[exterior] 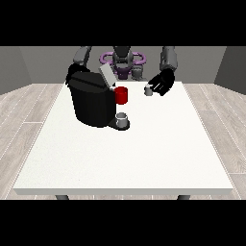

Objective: Insert the coffee pod into the coffee machine and close the lid

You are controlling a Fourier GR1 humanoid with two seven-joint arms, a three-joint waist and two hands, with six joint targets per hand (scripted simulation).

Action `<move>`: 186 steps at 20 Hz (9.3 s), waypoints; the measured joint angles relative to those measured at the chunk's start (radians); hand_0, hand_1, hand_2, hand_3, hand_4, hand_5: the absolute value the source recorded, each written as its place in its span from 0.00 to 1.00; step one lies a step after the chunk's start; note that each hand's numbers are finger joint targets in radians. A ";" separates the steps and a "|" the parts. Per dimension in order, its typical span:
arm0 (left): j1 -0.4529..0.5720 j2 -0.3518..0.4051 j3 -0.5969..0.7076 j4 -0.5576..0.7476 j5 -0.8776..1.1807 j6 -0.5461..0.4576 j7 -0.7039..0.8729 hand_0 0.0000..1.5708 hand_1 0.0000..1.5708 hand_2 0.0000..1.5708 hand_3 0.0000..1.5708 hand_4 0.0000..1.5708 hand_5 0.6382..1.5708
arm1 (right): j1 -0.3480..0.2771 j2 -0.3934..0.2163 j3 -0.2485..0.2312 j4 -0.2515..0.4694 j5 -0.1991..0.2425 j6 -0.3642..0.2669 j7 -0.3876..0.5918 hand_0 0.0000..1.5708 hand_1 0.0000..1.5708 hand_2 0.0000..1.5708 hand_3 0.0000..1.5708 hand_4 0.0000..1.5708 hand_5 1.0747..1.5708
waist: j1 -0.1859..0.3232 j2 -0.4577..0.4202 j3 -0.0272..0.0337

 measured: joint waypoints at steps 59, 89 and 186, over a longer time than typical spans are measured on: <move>-0.366 0.062 0.106 0.028 -0.039 -0.108 0.129 0.79 0.79 0.81 0.76 0.31 1.00 | -0.089 -0.006 0.007 -0.087 -0.017 -0.008 -0.011 0.00 0.00 0.00 0.00 0.29 1.00 | -0.154 0.143 0.0002; -0.373 0.089 0.071 0.027 -0.109 -0.145 0.080 0.00 0.00 0.00 0.00 0.00 1.00 | -0.106 -0.016 -0.008 -0.068 -0.016 -0.017 -0.023 0.00 0.00 0.00 0.00 0.26 1.00 | -0.140 0.163 0.0011; 0.542 -0.260 0.179 -0.715 0.637 -0.173 0.154 0.00 0.00 0.00 0.00 0.00 1.00 | -0.410 -0.125 -0.018 0.210 0.029 0.229 -0.012 0.00 0.00 0.00 0.00 0.00 1.00 | 0.244 -0.041 -0.0043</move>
